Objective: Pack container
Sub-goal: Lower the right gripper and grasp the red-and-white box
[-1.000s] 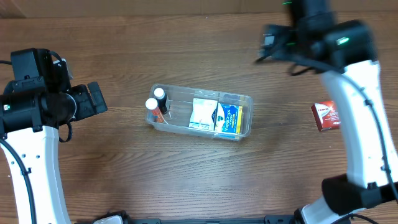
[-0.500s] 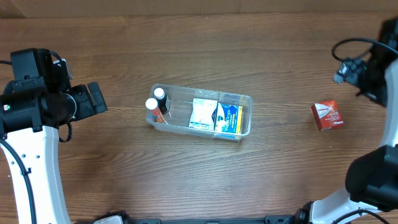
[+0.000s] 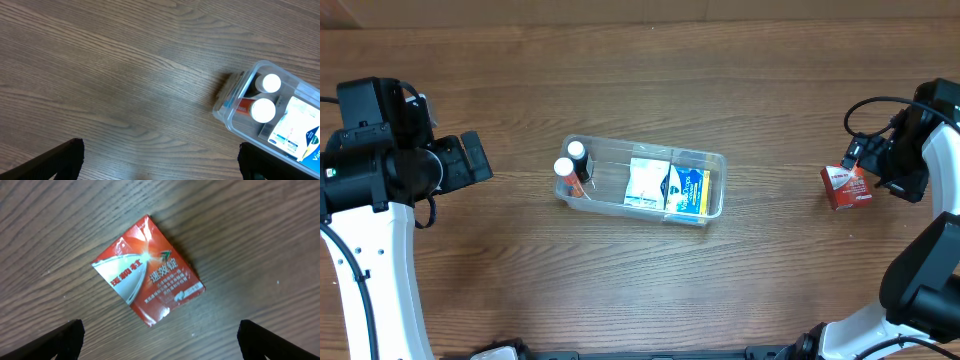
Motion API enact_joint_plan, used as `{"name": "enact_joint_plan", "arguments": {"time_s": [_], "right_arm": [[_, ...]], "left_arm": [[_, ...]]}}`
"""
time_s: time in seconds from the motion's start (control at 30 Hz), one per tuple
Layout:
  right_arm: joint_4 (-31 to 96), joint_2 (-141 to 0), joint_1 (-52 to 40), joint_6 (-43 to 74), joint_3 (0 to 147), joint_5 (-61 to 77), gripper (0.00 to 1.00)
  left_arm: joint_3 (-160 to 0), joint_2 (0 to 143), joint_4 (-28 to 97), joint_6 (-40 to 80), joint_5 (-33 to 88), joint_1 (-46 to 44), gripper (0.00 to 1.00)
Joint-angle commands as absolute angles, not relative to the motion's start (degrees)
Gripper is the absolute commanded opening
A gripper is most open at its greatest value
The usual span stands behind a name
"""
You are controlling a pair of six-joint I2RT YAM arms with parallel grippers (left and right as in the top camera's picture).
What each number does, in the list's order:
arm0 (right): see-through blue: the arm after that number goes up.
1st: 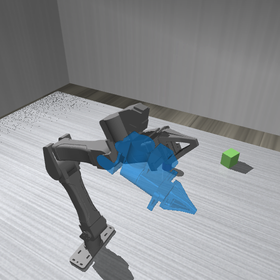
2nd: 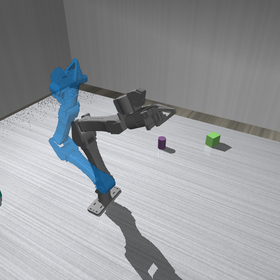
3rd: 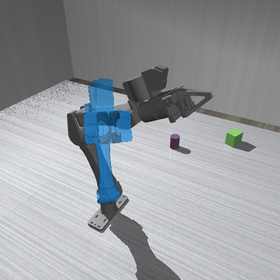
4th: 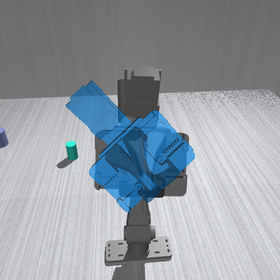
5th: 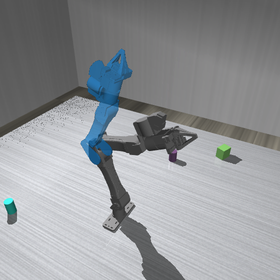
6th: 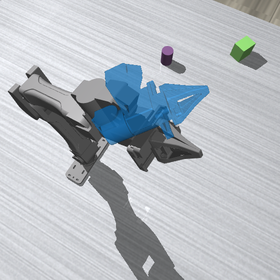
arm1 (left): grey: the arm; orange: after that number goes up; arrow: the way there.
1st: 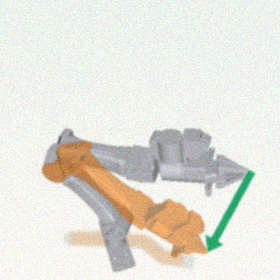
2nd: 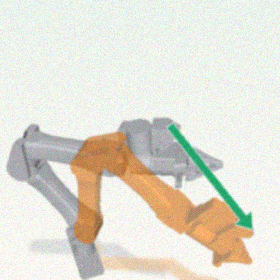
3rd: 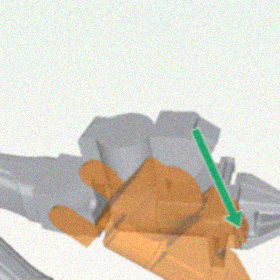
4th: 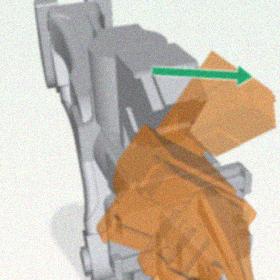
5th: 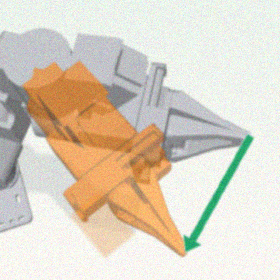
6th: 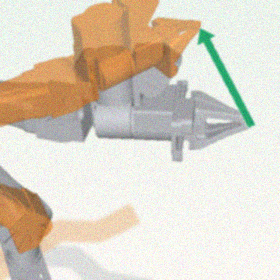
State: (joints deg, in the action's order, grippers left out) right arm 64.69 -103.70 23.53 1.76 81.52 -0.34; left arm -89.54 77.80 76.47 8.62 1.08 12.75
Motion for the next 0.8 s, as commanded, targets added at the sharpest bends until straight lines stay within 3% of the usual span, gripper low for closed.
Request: {"name": "enact_joint_plan", "arguments": {"time_s": [0.0,0.17,0.77], "right_arm": [[61.67,-103.68,23.55,-7.16,80.97,0.12,1.00],[61.04,-104.49,23.55,-16.91,80.95,0.12,1.00],[60.88,-116.81,19.84,-26.02,80.88,0.54,1.00]], "left_arm": [[-89.60,77.89,76.25,8.80,1.50,12.73,1.00],[-89.60,77.89,76.25,8.80,1.48,12.73,1.00],[-89.60,77.89,76.18,8.80,1.30,12.73,1.00]]}}
